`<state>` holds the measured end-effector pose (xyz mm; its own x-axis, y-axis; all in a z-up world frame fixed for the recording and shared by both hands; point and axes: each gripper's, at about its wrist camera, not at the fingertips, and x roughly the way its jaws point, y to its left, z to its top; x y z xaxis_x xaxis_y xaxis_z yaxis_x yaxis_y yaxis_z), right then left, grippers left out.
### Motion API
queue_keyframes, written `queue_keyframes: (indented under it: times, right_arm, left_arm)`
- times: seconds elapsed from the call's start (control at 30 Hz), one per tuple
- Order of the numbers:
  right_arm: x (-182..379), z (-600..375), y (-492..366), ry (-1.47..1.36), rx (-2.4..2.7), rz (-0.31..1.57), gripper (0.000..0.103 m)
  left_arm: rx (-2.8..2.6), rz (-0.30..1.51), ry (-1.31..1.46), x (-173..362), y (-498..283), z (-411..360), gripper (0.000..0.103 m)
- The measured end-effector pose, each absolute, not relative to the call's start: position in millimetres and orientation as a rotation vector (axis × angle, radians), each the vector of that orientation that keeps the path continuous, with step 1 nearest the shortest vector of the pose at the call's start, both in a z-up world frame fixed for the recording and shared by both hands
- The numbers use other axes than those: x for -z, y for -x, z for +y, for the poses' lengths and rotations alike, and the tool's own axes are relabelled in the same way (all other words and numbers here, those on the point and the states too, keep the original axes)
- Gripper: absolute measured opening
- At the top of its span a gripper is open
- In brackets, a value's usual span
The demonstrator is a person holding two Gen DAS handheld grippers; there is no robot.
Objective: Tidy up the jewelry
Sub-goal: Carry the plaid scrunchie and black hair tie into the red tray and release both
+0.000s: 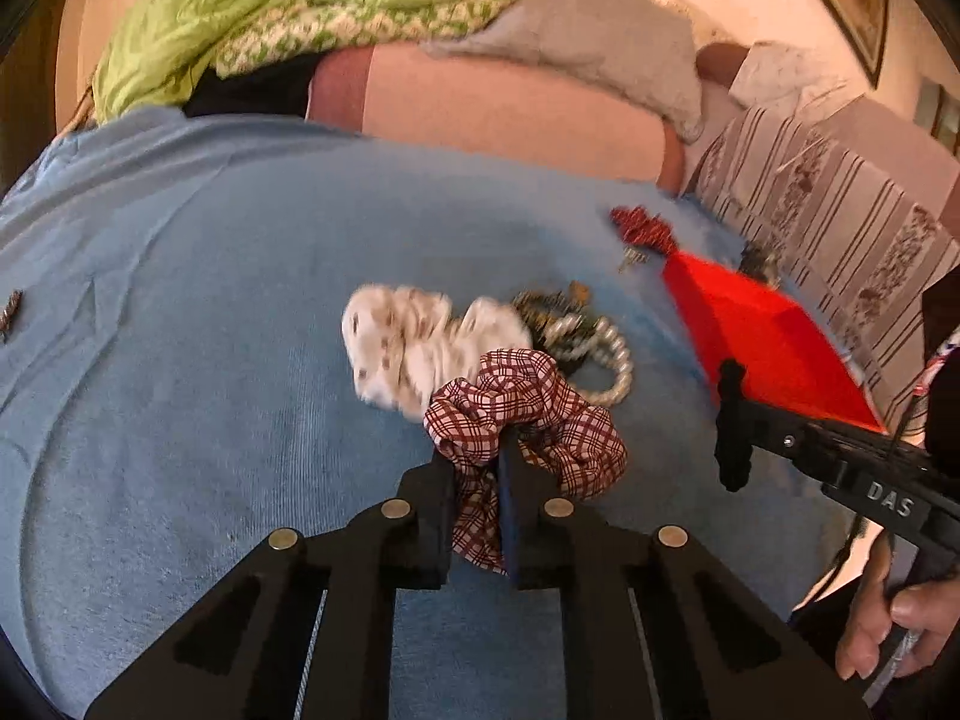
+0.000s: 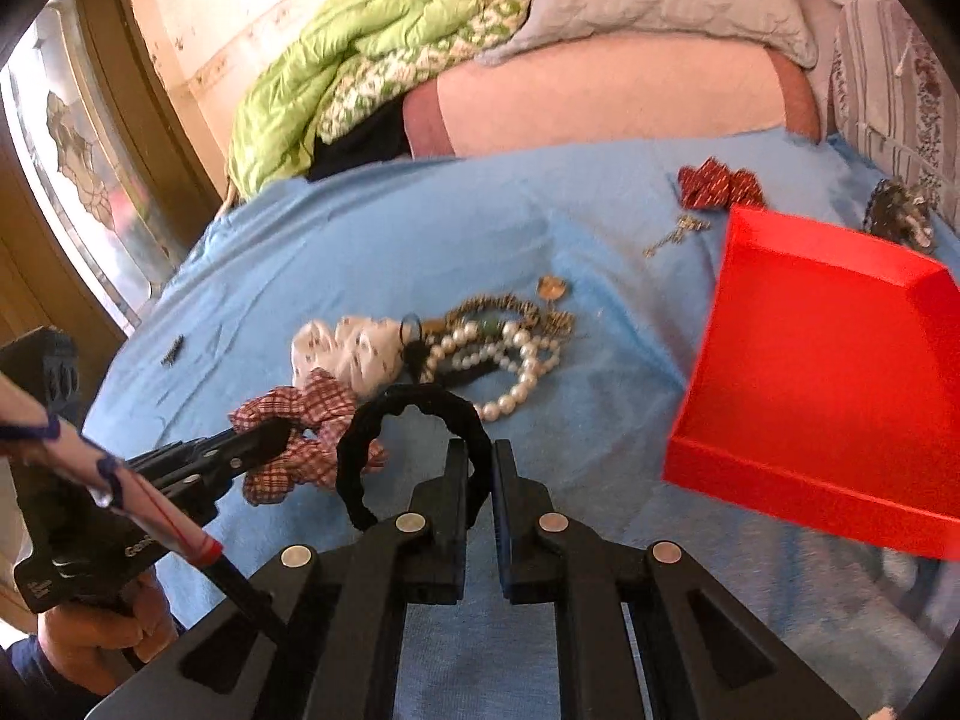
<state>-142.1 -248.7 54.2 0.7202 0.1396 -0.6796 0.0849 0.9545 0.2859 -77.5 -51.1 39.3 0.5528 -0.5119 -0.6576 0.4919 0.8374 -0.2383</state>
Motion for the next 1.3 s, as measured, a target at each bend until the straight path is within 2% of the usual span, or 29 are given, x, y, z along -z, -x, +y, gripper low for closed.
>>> queue_keyframes:
  times: [0.33,0.77,1.03,1.3]
  right_arm:
    - [-75.9,-283.9,160.5,-0.352,0.048,0.695,0.008]
    - [-98.4,-383.2,177.7,-0.448,0.259,0.635,0.008]
    - [-102.7,-456.8,157.0,-0.490,0.385,0.655,0.008]
    - [-77.7,-508.6,143.9,-0.557,0.460,0.716,0.008]
  left_arm:
    - [0.670,0.683,0.021,-78.1,97.6,-74.7,0.012]
    - [0.816,0.690,-0.044,-101.7,92.4,-195.9,0.012]
    - [0.871,0.739,-0.092,-97.6,62.2,-292.2,0.012]
    - [0.869,0.799,-0.182,-69.8,35.6,-373.2,0.012]
